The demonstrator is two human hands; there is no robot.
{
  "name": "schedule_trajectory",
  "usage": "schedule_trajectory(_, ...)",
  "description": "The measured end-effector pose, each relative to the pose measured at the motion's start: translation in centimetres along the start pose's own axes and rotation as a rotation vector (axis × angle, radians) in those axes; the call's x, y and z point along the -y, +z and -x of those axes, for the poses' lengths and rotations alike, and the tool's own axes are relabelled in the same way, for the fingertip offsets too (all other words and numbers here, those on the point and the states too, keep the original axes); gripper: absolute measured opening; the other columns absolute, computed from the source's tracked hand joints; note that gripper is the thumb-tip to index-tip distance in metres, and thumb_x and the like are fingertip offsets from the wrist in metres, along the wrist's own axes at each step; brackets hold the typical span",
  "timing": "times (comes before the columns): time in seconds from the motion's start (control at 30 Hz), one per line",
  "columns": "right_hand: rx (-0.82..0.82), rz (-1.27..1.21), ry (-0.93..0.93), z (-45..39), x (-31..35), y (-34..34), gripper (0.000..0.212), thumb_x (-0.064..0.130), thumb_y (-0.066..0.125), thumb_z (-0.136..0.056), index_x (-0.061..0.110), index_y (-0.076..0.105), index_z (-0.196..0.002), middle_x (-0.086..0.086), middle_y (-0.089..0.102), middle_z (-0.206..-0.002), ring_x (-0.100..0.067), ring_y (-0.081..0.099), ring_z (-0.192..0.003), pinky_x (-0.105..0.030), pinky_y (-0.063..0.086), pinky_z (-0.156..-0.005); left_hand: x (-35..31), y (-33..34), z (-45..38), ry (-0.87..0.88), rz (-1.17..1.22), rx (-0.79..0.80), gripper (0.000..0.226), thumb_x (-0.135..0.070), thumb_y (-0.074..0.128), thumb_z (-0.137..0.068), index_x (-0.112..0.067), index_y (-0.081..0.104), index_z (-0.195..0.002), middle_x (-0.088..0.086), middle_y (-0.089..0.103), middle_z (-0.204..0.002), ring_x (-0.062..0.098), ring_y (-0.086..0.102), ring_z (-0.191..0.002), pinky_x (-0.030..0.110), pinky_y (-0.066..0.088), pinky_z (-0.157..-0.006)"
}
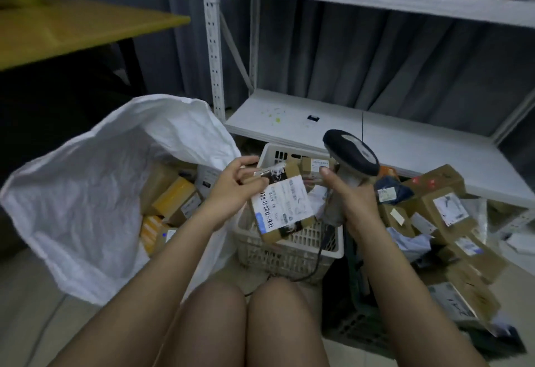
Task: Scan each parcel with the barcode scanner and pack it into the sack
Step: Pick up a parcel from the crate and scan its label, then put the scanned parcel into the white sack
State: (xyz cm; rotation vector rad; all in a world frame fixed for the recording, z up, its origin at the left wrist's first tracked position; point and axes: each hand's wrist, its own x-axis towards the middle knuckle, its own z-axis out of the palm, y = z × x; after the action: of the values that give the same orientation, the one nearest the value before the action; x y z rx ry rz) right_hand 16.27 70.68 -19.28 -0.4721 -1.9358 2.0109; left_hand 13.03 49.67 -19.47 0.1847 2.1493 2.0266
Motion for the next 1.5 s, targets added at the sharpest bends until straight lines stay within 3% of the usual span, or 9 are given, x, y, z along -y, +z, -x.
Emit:
schedule_trajectory(0.13, 0.309, 0.064, -0.014, 3.0, 3.2, 1.9, 0.021, 0.005, 0.074, -0.082, 0.019, 0.062, -0.092, 0.008, 0.069, -0.084, 0.001, 0.069, -0.073, -0.014, 0.052, -0.058, -3.5, -3.1, 2.5, 0.039, -0.045, 0.116, 0.047, -0.007, 0.065, -0.088, -0.022, 0.052, -0.131, -0.001, 0.068, -0.108, 0.004, 0.068, -0.090, 0.019, 0.055, -0.077)
schedule_trajectory(0.2, 0.385, 0.075, 0.001, 4.2, 3.8, 3.2, 0.023, 0.009, 0.075, -0.081, 0.021, 0.061, -0.094, 0.006, 0.071, -0.087, -0.004, 0.070, -0.082, -0.016, 0.054, -0.062, -4.5, -4.2, 3.3, 0.064, -0.073, 0.091, 0.048, -0.013, 0.068, -0.087, -0.024, 0.052, -0.132, -0.004, 0.068, -0.110, 0.000, 0.068, -0.089, 0.015, 0.054, -0.071)
schedule_trajectory(0.37, 0.215, 0.000, 0.017, 4.9, 3.4, 7.2, 0.033, 0.027, 0.083, -0.074, 0.022, 0.062, -0.100, 0.000, 0.072, -0.102, -0.018, 0.068, -0.097, -0.038, 0.055, -0.086, -3.4, -6.3, 4.6, -0.013, 0.099, -0.188, 0.077, -0.045, 0.070, -0.082, -0.024, 0.031, -0.145, 0.003, 0.053, -0.134, 0.021, 0.060, -0.114, 0.034, 0.053, -0.087)
schedule_trajectory(0.5, 0.126, -0.141, 0.107, 5.1, 2.8, 10.2, 0.034, 0.025, 0.081, -0.078, 0.018, 0.060, -0.103, -0.004, 0.072, -0.103, -0.013, 0.069, -0.084, -0.026, 0.055, -0.065, 0.0, -7.5, 6.5, -0.275, 0.260, -0.077, 0.102, -0.048, 0.083, -0.060, -0.027, 0.029, -0.145, 0.003, 0.060, -0.128, 0.026, 0.060, -0.115, 0.046, 0.054, -0.088)
schedule_trajectory(0.63, 0.136, -0.192, 0.161, 5.7, 2.5, 12.6, 0.044, 0.027, 0.079, -0.080, 0.012, 0.053, -0.113, 0.005, 0.065, -0.089, -0.006, 0.063, -0.075, -0.020, 0.048, -0.056, 1.8, -7.4, 6.6, -0.228, 0.537, -0.099, 0.064, -0.018, 0.073, -0.080, -0.018, 0.045, -0.138, 0.006, 0.064, -0.127, 0.023, 0.064, -0.111, 0.038, 0.059, -0.078)
schedule_trajectory(0.83, 0.198, 0.007, 0.090, 4.7, 1.9, 13.0, 0.054, 0.031, 0.069, -0.089, 0.012, 0.047, -0.134, -0.005, 0.065, -0.118, -0.009, 0.069, -0.076, -0.038, 0.057, -0.077, 1.5, -9.8, 5.8, -0.081, 0.437, -0.383, 0.046, -0.008, 0.064, -0.090, -0.010, 0.044, -0.131, 0.006, 0.066, -0.121, 0.014, 0.069, -0.094, 0.032, 0.060, -0.072)
schedule_trajectory(1.07, 0.577, 0.339, -0.074, 6.8, 1.2, 10.8, 0.023, 0.017, 0.063, -0.093, 0.025, 0.054, -0.112, 0.004, 0.058, -0.086, -0.008, 0.054, -0.068, -0.020, 0.046, -0.055, 1.7, -13.9, 3.7, -0.085, 0.102, -0.436, 0.059, -0.012, 0.072, -0.084, -0.023, 0.048, -0.137, -0.005, 0.068, -0.116, 0.017, 0.065, -0.107, 0.047, 0.052, -0.095)
schedule_trajectory(1.3, 0.567, 0.299, -0.038, 8.7, 1.2, 10.8, 0.022, 0.015, 0.080, -0.078, 0.012, 0.059, -0.081, 0.006, 0.054, -0.052, -0.013, 0.048, -0.046, -0.028, 0.043, -0.049, 1.6, -14.2, 2.7, -0.067, 0.134, -0.410, 0.055, -0.008, 0.068, -0.087, -0.019, 0.045, -0.137, 0.002, 0.067, -0.120, 0.019, 0.064, -0.108, 0.046, 0.052, -0.094)
schedule_trajectory(1.5, 0.489, 0.288, -0.045, 8.5, 1.2, 10.9, 0.023, 0.011, 0.077, -0.080, 0.008, 0.057, -0.070, -0.001, 0.051, -0.048, -0.015, 0.046, -0.043, -0.029, 0.043, -0.049, 2.3, -14.3, 2.3, -0.056, 0.128, -0.424, 0.068, -0.012, 0.071, -0.085, -0.022, 0.038, -0.144, 0.001, 0.065, -0.123, 0.019, 0.062, -0.111, 0.046, 0.052, -0.094)
